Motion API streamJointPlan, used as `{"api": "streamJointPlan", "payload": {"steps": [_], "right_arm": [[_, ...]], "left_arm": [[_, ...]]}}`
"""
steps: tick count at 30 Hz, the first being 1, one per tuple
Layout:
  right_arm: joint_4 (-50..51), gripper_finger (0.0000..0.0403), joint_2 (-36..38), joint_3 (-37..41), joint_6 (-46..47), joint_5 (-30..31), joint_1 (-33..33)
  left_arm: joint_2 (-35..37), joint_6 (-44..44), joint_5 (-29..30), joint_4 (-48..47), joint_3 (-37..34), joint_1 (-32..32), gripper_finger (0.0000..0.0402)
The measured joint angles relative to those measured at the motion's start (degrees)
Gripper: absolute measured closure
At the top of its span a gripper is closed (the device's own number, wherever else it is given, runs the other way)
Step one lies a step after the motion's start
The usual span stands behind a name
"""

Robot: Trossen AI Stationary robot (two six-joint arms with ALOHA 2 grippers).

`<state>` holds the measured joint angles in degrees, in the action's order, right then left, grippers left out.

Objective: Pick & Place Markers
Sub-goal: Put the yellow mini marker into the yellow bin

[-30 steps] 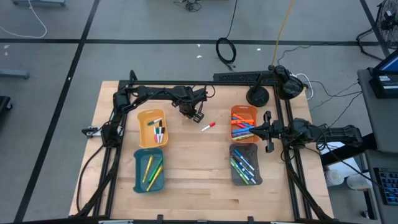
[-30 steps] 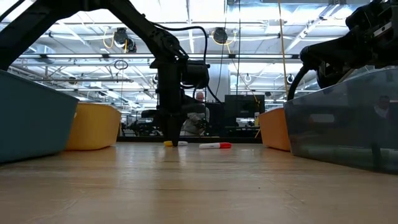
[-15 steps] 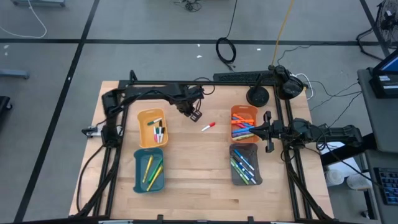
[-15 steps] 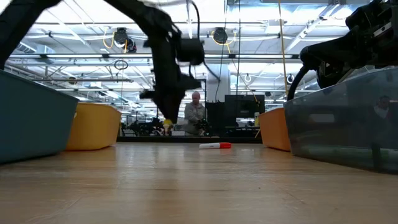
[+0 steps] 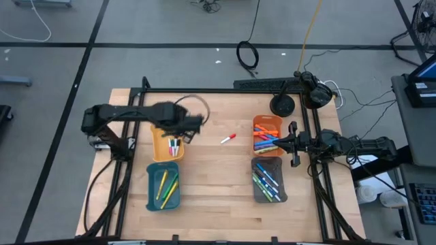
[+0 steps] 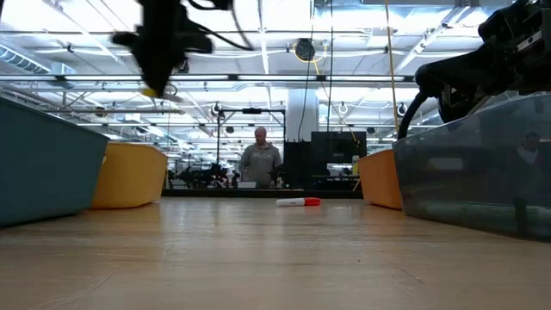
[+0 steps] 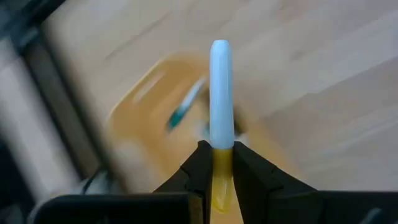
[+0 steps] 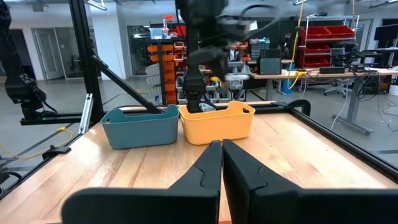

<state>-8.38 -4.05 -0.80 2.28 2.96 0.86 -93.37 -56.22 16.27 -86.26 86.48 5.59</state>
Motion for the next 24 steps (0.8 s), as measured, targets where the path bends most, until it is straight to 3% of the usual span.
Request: {"api": "streamJointPlan", "payload": {"steps": [3,12,19,24], "right_arm": [[0.0,0.0399,0.0,-0.02,0.0,0.0,-0.01],[-0.01,0.0399,0.0,-0.01,0.01,-0.01,-0.01],[-0.04,0.0399,0.0,0.0,0.0,0.0,0.0],[-0.04,0.0399,0.0,0.0,0.0,-0.02,0.0]], "left_arm": [[0.91,-9.24,1.86,-3.94,-0.74,-4.27,0.0351],[2.95,-19.39,-1.47,-0.21,-14.35,-8.97,0.035],[2.94,-18.27,-6.2,10.96,-24.48,-7.68,0.0348],[2.95,-17.6,-6.27,12.09,-25.58,-6.61,0.032]]}}
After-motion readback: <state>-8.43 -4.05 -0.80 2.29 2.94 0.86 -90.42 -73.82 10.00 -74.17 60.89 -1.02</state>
